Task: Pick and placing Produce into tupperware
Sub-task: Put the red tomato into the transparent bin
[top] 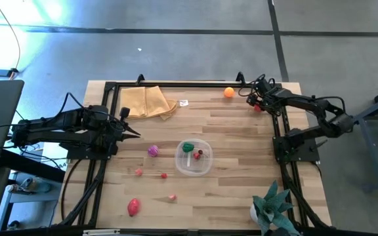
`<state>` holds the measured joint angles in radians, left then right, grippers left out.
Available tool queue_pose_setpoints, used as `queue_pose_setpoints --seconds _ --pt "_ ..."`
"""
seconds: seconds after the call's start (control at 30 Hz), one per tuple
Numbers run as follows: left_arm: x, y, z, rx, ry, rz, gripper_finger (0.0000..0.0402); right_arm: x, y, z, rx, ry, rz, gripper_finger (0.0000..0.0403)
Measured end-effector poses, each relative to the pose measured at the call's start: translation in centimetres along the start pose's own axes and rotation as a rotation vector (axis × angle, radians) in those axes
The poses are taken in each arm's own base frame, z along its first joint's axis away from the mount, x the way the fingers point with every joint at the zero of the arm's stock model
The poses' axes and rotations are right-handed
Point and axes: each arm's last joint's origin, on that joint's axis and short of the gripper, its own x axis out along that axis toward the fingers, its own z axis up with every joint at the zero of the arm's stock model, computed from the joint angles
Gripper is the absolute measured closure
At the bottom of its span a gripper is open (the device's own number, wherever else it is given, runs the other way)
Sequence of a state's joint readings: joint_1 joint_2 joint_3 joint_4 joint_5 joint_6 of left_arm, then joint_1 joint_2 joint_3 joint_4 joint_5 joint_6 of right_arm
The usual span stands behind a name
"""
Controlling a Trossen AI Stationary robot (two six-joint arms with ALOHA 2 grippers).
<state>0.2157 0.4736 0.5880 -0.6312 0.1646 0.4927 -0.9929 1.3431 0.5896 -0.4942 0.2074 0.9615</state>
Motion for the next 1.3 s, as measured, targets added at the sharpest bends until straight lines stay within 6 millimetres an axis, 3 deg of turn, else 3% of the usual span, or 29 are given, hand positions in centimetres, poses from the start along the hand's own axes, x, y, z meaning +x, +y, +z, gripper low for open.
queue_pose_setpoints --seconds 0.3,1.3 --pt "0.0 0.0 0.0 0.000 0.000 0.000 0.0378 1.3 0.5 -0.2 -0.012 0.008 -0.018 0.0056" --pt "0.0 0.0 0.0 0.000 0.000 0.000 0.0378 1.3 0.5 -0.1 -0.056 -0.014 -0.022 0.0082"
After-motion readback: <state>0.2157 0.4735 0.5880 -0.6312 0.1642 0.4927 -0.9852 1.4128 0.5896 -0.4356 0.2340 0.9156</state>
